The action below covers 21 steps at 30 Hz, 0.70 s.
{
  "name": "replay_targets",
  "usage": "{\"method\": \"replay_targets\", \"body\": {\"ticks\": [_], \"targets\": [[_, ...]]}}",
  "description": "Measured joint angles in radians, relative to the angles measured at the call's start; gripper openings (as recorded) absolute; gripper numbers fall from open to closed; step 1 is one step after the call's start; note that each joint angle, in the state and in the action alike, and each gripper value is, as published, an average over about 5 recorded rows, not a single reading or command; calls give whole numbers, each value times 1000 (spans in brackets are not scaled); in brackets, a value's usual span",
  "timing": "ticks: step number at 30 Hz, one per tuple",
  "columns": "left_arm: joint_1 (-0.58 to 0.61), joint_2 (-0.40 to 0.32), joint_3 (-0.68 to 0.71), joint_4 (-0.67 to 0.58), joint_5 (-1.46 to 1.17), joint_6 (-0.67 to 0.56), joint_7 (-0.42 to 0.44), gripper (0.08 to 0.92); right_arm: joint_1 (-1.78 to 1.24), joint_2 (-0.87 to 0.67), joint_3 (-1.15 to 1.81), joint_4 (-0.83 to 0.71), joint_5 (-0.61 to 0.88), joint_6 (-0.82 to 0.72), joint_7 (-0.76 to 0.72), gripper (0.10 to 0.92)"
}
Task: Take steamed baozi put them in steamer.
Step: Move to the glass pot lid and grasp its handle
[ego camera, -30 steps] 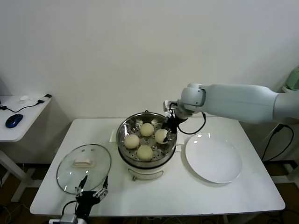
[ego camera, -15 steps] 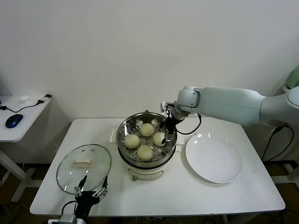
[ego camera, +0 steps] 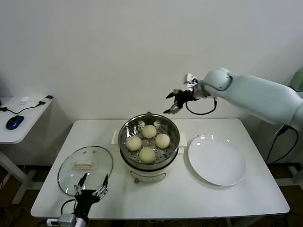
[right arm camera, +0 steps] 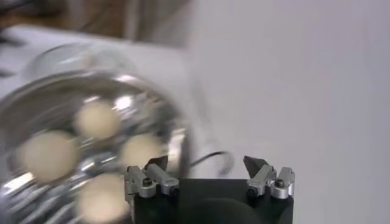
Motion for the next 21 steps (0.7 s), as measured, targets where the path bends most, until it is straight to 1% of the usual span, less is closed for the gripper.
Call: {"method": "replay_targets", "body": {"ticks": [6,10,15,21], "targets": [[-28,20,-22,2,1,-30,10,823,-326,-165,376,81,-77,53,172,823],[-49,30,-31,14,8,-56,16,823,-591,-217,643,141,-134,96,248,823],[-64,40,-25,34,23,-84,7,823,-925,-203,979,212,-199,172,301,823],[-79,55,-14,64,80,-110,-18,823,-1321,-98,1345,251,-260,297,345,823]]}}
